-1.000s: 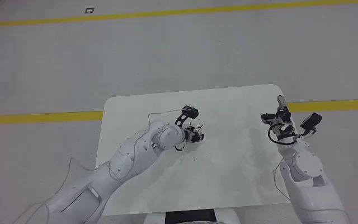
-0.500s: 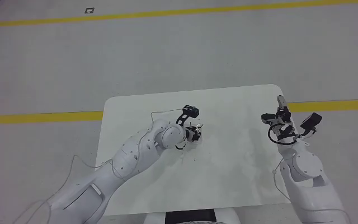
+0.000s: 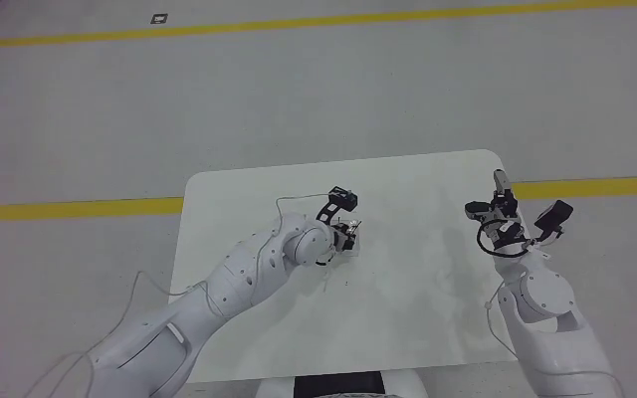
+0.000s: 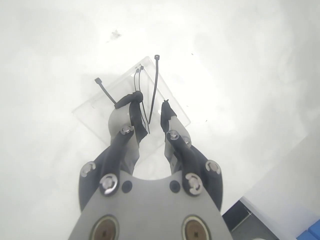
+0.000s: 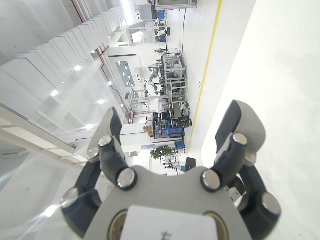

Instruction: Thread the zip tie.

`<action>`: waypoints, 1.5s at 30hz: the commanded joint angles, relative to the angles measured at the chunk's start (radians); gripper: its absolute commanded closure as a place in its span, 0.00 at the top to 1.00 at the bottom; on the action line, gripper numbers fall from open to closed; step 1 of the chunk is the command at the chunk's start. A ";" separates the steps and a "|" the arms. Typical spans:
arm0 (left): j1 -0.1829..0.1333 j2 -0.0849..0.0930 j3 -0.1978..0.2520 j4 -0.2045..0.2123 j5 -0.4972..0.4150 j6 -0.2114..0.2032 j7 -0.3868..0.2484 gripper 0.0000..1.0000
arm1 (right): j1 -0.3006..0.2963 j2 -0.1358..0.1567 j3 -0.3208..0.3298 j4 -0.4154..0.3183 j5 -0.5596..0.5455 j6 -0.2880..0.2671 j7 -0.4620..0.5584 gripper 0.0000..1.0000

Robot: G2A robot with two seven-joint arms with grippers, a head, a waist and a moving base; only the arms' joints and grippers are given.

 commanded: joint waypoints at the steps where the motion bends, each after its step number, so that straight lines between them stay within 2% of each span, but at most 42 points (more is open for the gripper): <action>1: -0.001 -0.003 0.004 0.002 0.011 0.000 0.002 0.16 | 0.000 0.000 0.000 0.000 0.000 0.000 0.000 1.00; 12: -0.008 -0.021 0.016 0.023 0.033 -0.011 0.017 0.17 | 0.000 0.000 0.000 0.000 0.000 0.000 0.000 1.00; 28: -0.015 -0.049 0.028 0.093 0.045 -0.040 0.046 0.16 | 0.000 0.000 0.000 0.000 0.000 0.000 0.000 1.00; 33: -0.021 -0.059 0.031 0.110 0.050 -0.040 0.054 0.09 | 0.000 0.000 0.000 0.000 0.000 0.000 0.000 1.00; 35: -0.022 -0.062 0.032 0.116 0.052 -0.034 0.054 0.00 | 0.000 0.000 0.000 0.000 0.000 0.000 0.000 1.00; 38: -0.023 -0.067 0.034 0.122 0.055 -0.030 0.053 0.00 | 0.000 0.000 0.000 0.000 0.000 0.000 0.000 1.00; 42: -0.023 -0.067 0.034 0.098 0.087 -0.009 0.045 0.00 | 0.000 0.000 0.000 0.000 0.000 0.000 0.000 1.00; 45: -0.015 -0.056 0.022 0.057 0.112 0.006 0.023 0.00 | 0.000 0.000 0.000 0.000 0.000 0.000 0.000 1.00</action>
